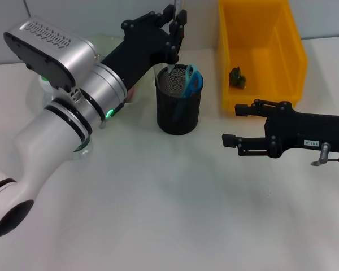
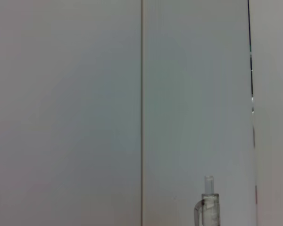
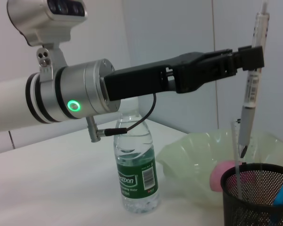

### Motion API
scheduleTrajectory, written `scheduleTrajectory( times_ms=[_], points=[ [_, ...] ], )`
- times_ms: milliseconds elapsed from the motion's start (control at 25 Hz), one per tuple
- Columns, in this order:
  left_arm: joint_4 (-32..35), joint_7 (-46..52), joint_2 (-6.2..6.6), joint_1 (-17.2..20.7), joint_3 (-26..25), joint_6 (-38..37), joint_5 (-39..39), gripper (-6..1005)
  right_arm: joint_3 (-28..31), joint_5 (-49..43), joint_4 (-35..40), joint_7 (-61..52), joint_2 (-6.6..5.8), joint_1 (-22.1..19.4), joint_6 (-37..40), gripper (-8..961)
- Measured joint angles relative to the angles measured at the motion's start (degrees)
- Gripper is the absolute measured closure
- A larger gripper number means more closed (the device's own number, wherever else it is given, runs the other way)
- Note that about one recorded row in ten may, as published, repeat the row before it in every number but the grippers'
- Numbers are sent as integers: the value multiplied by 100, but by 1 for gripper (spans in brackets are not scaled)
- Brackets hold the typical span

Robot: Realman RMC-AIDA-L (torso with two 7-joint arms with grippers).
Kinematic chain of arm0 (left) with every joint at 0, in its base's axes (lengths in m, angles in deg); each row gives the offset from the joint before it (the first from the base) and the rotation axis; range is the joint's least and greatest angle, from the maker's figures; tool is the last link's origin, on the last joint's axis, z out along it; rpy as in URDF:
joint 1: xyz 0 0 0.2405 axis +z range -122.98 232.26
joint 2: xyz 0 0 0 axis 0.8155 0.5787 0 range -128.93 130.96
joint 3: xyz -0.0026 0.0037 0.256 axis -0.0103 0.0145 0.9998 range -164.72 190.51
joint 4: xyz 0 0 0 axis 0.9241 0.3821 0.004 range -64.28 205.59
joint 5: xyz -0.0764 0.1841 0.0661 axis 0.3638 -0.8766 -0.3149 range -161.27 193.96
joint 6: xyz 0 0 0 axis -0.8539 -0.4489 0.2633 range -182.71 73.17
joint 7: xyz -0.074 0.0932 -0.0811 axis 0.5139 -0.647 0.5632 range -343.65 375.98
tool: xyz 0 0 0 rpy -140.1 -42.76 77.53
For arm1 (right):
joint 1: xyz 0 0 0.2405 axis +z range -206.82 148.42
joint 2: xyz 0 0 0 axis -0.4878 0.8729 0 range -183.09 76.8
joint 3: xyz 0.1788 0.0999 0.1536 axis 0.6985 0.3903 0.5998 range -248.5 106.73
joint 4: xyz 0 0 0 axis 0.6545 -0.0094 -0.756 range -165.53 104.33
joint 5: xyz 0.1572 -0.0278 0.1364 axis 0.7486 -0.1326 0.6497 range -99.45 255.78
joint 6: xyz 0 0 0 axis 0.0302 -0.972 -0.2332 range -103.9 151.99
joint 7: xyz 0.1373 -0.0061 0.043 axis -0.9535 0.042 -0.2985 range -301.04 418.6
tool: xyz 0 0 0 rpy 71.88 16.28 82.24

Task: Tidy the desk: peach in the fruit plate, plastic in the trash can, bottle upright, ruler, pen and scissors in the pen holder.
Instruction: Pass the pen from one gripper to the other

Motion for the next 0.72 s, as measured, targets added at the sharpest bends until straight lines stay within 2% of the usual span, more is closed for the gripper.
scheduleTrajectory(
  times_ms=[440,600,720],
  points=[
    [-57,12,0,-6,113,5,-39,778,0,-15,-130,3,0,121,0,121],
    [-72,203,0,-38,78,5,-434,777,0,-17,-131,2,0,157,0,121],
    [-72,220,0,-45,75,1,-457,673,0,-17,-130,2,0,162,0,121]
  ],
)
